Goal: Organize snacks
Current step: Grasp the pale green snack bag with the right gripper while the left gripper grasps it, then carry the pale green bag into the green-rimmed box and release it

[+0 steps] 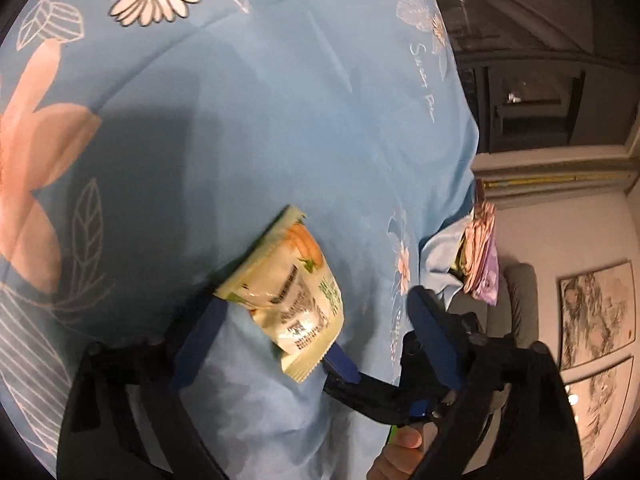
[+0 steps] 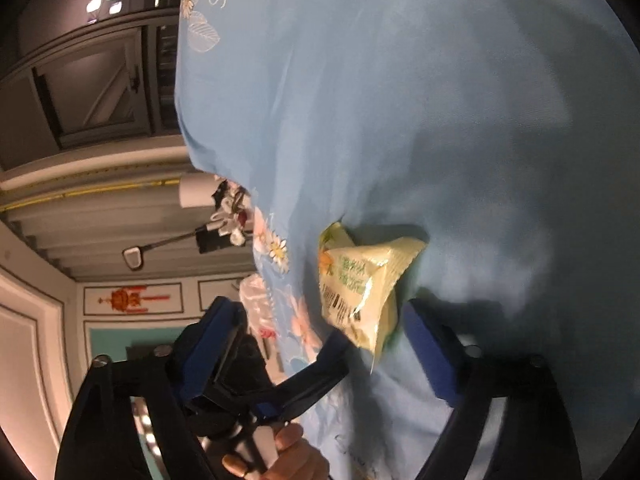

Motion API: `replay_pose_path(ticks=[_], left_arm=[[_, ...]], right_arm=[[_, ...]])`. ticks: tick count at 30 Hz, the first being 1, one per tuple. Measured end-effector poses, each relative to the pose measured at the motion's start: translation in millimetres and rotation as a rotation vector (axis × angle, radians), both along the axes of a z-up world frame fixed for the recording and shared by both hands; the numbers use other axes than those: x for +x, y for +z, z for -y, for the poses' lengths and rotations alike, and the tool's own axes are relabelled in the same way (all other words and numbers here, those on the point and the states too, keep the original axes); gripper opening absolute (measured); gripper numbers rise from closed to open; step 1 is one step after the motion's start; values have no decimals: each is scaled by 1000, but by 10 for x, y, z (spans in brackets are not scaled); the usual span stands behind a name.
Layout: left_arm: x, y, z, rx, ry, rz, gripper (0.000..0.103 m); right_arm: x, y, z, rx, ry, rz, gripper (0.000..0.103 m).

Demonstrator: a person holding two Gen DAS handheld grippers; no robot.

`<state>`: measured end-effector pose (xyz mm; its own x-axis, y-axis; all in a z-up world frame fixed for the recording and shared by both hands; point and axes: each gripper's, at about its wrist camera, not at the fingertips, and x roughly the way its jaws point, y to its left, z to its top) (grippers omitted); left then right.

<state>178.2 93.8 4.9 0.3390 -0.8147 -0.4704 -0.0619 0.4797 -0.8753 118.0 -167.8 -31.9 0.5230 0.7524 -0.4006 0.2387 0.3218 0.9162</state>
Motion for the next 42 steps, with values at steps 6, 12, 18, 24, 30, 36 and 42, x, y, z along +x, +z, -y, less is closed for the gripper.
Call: replay_pose_path(ticks=[6, 12, 18, 24, 30, 36, 42], left_arm=[[61, -137, -36, -11, 75, -20, 51], [117, -163, 43, 67, 123, 12, 35], [151, -115, 199, 209, 137, 100, 23], [146, -126, 138, 187, 145, 61, 19], [-1, 128, 297, 214, 115, 88, 18], [-274, 565, 689, 224, 55, 182, 18], [-610, 876, 1183, 196, -25, 237, 18]], right_arm=[[29, 15, -68, -65, -24, -39, 72], [109, -23, -81, -74, -48, -73, 59], [145, -149, -34, -106, -101, -80, 18], [134, 7, -142, -229, -77, -14, 18], [23, 104, -62, -210, -68, 1, 18], [-319, 506, 251, -232, -110, 79, 18], [-777, 838, 692, -235, -183, 136, 18]])
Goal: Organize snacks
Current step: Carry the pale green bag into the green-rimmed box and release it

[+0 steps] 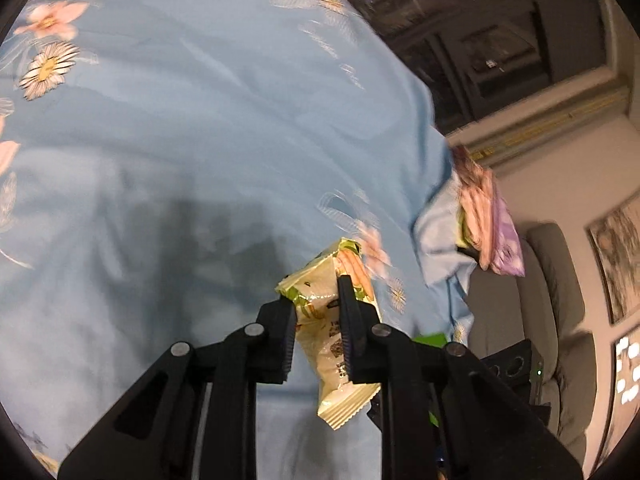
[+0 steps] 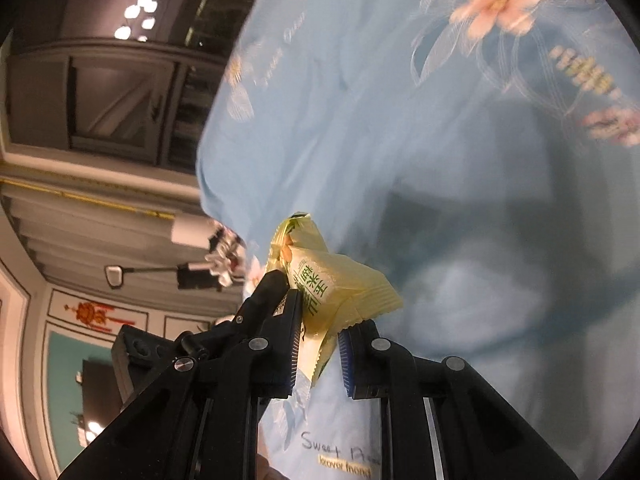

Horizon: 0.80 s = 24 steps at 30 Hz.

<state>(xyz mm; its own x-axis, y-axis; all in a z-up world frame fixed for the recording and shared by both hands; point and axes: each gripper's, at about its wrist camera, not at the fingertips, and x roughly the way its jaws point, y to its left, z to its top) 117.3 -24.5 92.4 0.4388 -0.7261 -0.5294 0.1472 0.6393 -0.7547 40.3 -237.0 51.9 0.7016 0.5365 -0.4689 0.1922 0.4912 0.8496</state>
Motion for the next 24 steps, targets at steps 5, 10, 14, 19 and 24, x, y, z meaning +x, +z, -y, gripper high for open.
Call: replay_pose_path(ticks=[5, 10, 14, 19, 24], left_arm=[[-250, 224, 551, 4, -94, 41, 18], [-517, 339, 1265, 3, -207, 57, 18], [-741, 319, 1941, 7, -310, 56, 19], [-1040, 245, 2750, 59, -431, 76, 19], [-1187, 56, 3333, 97, -507, 44, 19]], right_arm=[[-402, 252, 417, -19, -66, 43, 18], [-878, 401, 993, -12, -158, 77, 18], [-1295, 431, 1506, -28, -246, 83, 18], [-1758, 347, 2061, -35, -360, 64, 18], [-2138, 207, 2496, -55, -465, 25, 19]])
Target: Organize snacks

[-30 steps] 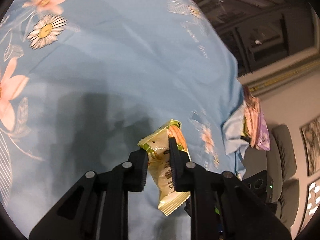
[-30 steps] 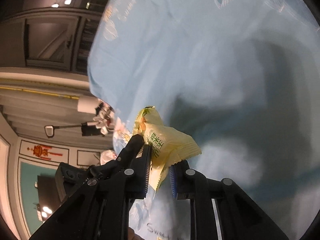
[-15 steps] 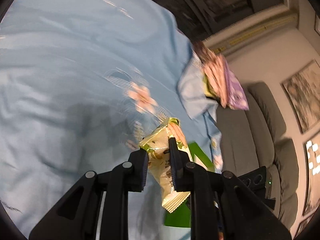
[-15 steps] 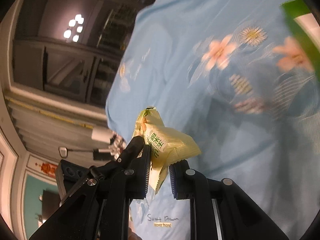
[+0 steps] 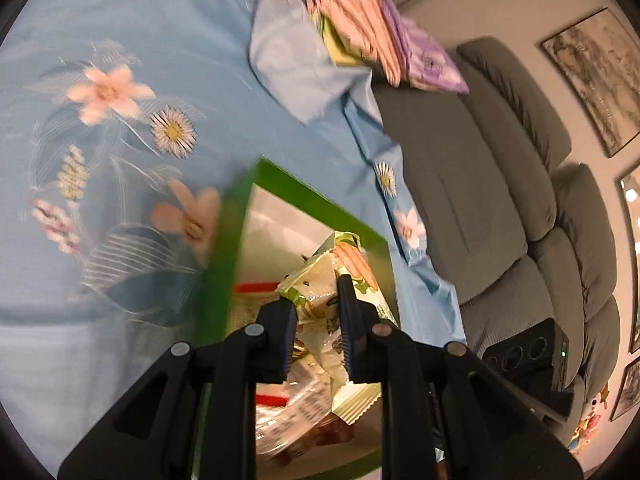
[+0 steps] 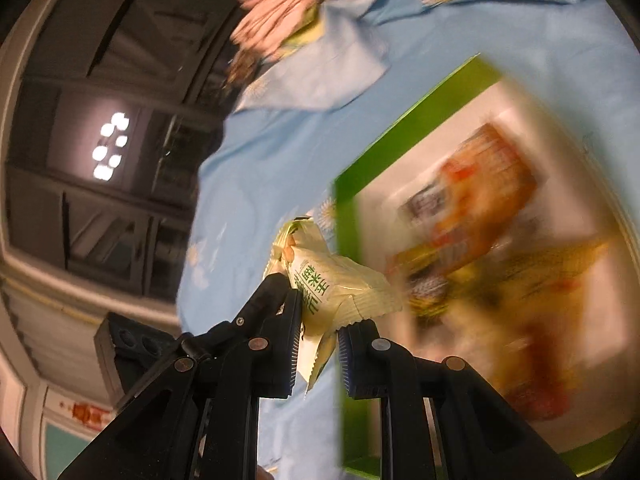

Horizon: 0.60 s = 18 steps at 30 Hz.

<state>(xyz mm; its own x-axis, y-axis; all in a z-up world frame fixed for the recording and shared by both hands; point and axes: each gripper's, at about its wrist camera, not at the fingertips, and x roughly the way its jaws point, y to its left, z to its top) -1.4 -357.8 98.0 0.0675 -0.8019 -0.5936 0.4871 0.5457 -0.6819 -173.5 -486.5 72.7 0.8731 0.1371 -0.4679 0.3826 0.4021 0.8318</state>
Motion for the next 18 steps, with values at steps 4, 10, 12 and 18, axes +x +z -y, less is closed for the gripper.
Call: replay_pose_path(ticks=[4, 10, 12, 18], left_arm=[[-19, -152, 191, 26, -15, -4, 19], [-87, -117, 98, 125, -15, 110, 38], [-114, 5, -51, 108, -13, 190, 58], [-80, 481, -886, 83, 217, 443, 102]], right_arm=[[-143, -175, 247, 25, -30, -9, 19], [-72, -301, 271, 9, 11, -58, 21], [-27, -221, 247, -31, 34, -71, 30], [-44, 354, -120, -366, -23, -82, 96]])
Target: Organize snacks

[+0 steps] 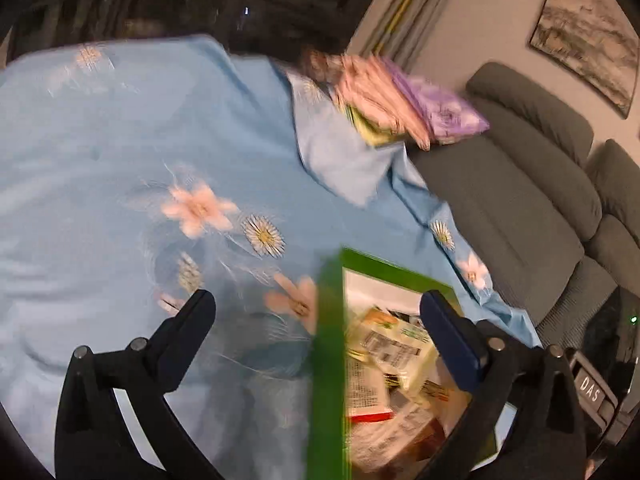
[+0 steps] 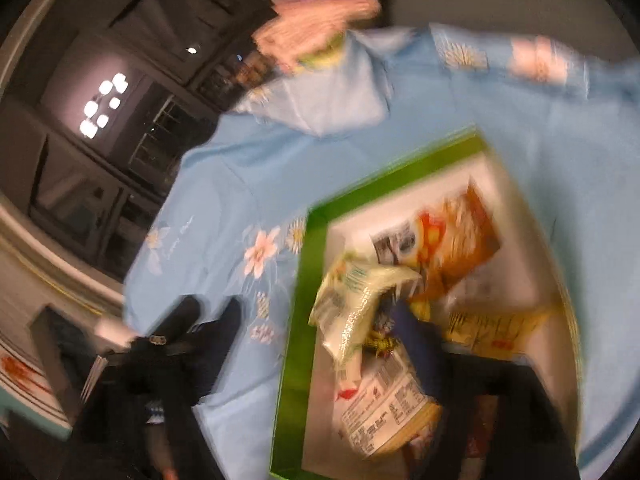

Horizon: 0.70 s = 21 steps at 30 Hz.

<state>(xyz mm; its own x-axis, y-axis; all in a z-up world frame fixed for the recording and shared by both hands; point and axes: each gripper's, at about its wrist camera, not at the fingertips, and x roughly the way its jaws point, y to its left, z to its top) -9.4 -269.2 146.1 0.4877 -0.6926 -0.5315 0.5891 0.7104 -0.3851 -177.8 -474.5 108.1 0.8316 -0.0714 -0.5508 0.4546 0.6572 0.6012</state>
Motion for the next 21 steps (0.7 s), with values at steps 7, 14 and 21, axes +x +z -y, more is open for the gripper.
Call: replay_pose_path(ticks=[7, 14, 21], left_arm=[[-55, -31, -807, 227, 127, 216, 103], [-131, -422, -1645, 388, 311, 326, 103], [-76, -772, -2316, 497, 436, 288, 103]], right_arm=[[247, 344, -848, -314, 66, -18, 98], [743, 42, -1980, -568, 154, -27, 98], [1275, -491, -2665, -564, 335, -79, 98]])
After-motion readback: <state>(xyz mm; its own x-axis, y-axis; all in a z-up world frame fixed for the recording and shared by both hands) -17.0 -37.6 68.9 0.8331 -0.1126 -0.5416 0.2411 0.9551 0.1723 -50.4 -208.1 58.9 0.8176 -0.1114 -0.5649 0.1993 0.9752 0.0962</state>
